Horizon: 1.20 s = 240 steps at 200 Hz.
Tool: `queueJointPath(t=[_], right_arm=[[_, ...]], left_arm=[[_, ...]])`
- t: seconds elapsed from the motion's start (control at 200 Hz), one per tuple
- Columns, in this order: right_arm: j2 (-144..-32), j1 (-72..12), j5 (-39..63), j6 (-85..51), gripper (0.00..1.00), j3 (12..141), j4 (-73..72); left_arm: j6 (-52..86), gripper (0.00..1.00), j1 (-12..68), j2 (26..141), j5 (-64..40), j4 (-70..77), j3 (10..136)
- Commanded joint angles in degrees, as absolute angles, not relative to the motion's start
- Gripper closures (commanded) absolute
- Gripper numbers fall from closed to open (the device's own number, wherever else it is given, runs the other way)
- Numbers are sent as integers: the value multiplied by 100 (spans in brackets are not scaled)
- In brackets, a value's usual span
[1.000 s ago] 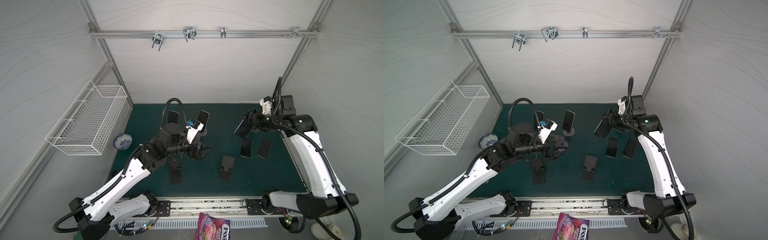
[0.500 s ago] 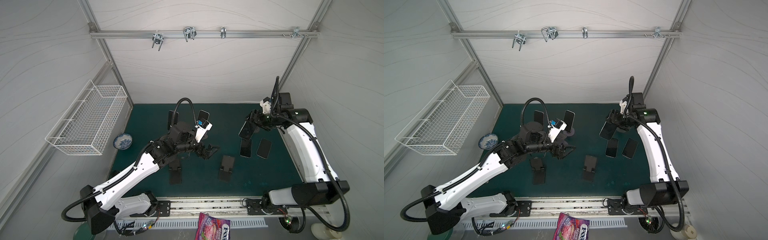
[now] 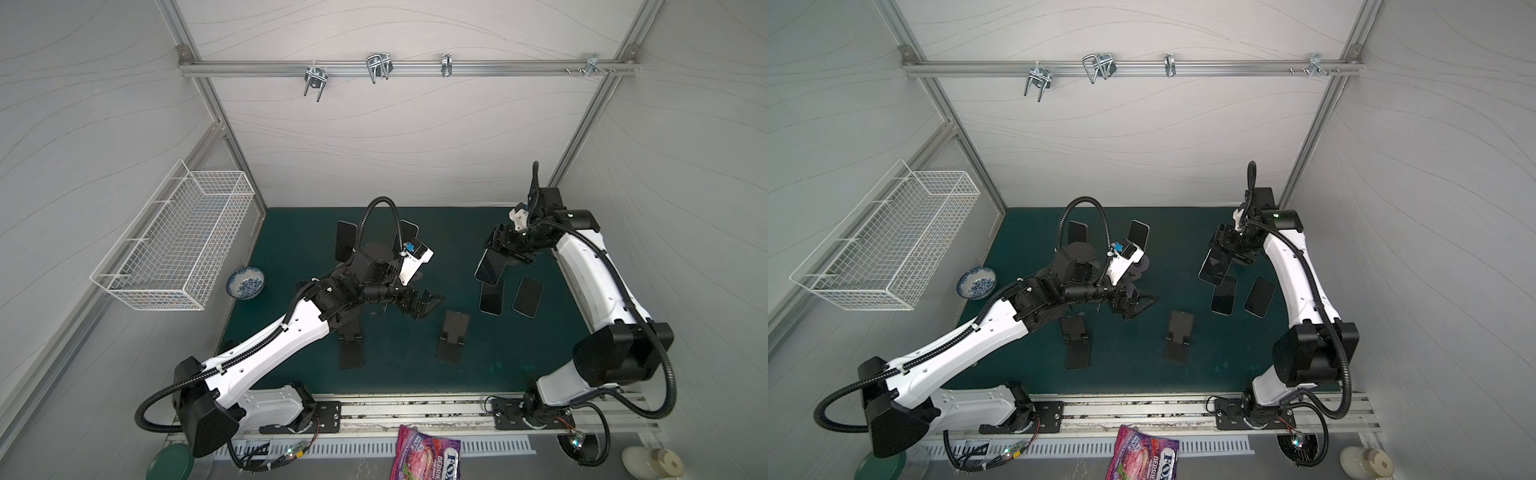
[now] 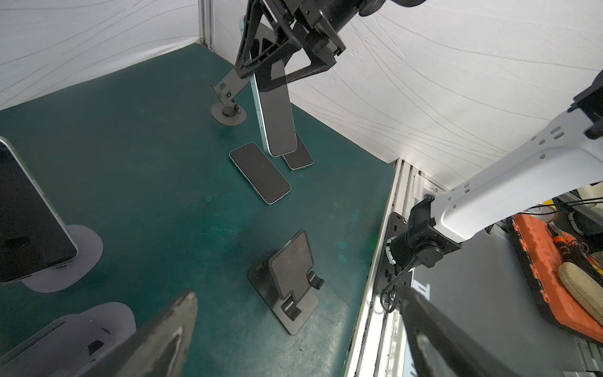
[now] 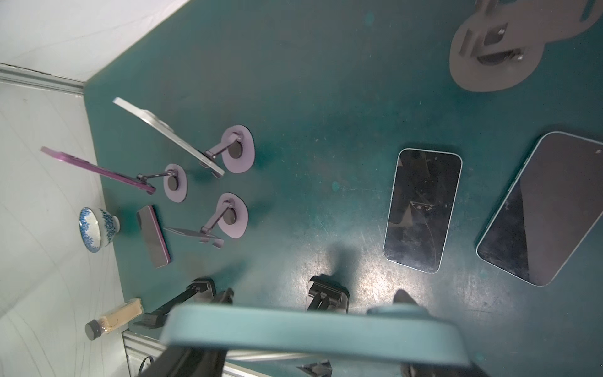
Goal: Remove the phone from the phone stand
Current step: Place the phone to the middle-right of the table.
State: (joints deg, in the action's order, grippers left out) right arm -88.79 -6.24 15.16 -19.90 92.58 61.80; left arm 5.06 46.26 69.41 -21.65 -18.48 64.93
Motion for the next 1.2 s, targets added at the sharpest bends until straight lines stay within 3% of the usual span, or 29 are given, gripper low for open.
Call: queueJointPath(t=[0.0, 0.545, 1.195], right_arm=[[-8862, -647, 1647, -1992, 36, 9238, 6069], [-9929, -1261, 1277, -1775, 36, 9487, 6131], [-11538, -1324, 1287, -1690, 35, 10273, 6161]], left_arm=[[344, 2, 4658, 6995, -2226, -1620, 6544], [95, 1, 4658, 7056, -2135, -1482, 6030], [-44, 1, 4659, 7226, -2329, -1556, 5860]])
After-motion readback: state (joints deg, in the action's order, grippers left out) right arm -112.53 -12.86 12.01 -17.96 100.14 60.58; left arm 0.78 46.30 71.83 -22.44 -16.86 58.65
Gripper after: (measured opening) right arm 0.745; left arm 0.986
